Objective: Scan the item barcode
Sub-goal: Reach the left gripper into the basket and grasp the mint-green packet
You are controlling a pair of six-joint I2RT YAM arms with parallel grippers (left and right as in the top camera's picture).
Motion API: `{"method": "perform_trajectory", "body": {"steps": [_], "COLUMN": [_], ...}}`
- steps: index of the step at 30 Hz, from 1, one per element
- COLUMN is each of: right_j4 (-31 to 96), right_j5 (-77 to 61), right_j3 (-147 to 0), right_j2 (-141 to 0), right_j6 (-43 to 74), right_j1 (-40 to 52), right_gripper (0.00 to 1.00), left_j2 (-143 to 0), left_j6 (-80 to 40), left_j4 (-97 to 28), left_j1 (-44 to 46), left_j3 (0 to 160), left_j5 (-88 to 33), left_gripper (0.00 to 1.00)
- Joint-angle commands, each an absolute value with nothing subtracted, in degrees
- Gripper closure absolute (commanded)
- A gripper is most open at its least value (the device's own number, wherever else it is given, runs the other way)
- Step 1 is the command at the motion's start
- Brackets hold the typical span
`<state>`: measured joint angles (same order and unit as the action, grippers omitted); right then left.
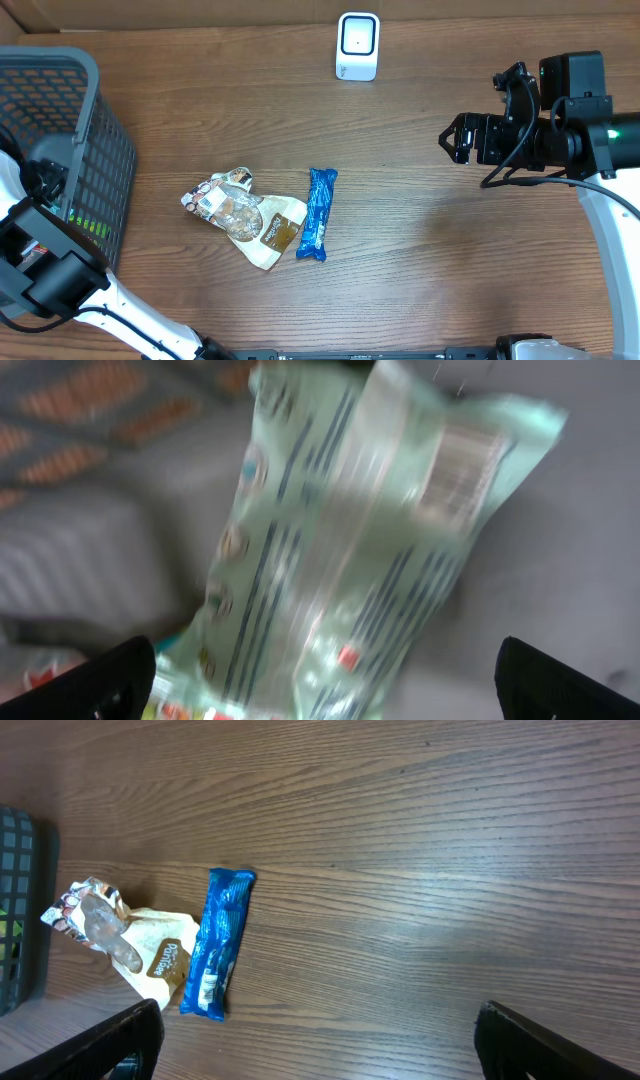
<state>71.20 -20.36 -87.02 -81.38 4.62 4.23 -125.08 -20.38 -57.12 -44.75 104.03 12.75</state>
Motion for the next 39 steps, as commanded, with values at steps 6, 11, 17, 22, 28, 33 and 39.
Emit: {"method": "perform_trajectory", "body": {"steps": [6, 11, 17, 22, 28, 33, 39], "right_j4": [71.0, 71.0, 71.0, 70.8, 71.0, 70.8, 70.8], "right_j5": [-20.7, -20.7, -20.7, -20.7, -20.7, -20.7, -20.7], "right_j3": [-88.4, -88.4, -88.4, -88.4, -88.4, -88.4, -88.4], "right_j2": [-81.2, -81.2, -81.2, -81.2, -81.2, -81.2, -81.2], "right_j6": [4.2, 4.2, 4.2, 4.2, 4.2, 4.2, 4.3], "right_j1": [4.5, 4.5, 4.5, 4.5, 4.5, 4.5, 4.5], "right_gripper": [0.00, 0.00, 0.00, 0.00, 0.00, 0.00, 0.00], "left_j2": [-126.0, -126.0, -126.3, -126.3, -125.9, -125.8, -125.7], "left_j6": [-19.1, -19.1, -19.4, -19.5, -19.5, -19.5, -19.5], "left_j4": [-54.6, -55.0, -54.3, -50.6, -52.2, -63.0, -76.6], "left_j1": [-45.0, -45.0, -45.0, -44.9, -44.9, -44.9, -43.9], "left_j3": [102.4, 102.4, 101.3, 96.0, 95.8, 105.2, 127.1], "left_j5": [13.9, 14.0, 13.8, 10.5, 10.5, 8.9, 3.7], "left_gripper": [0.24, 0.49, 0.53, 0.60, 0.96, 0.96, 0.96]}}
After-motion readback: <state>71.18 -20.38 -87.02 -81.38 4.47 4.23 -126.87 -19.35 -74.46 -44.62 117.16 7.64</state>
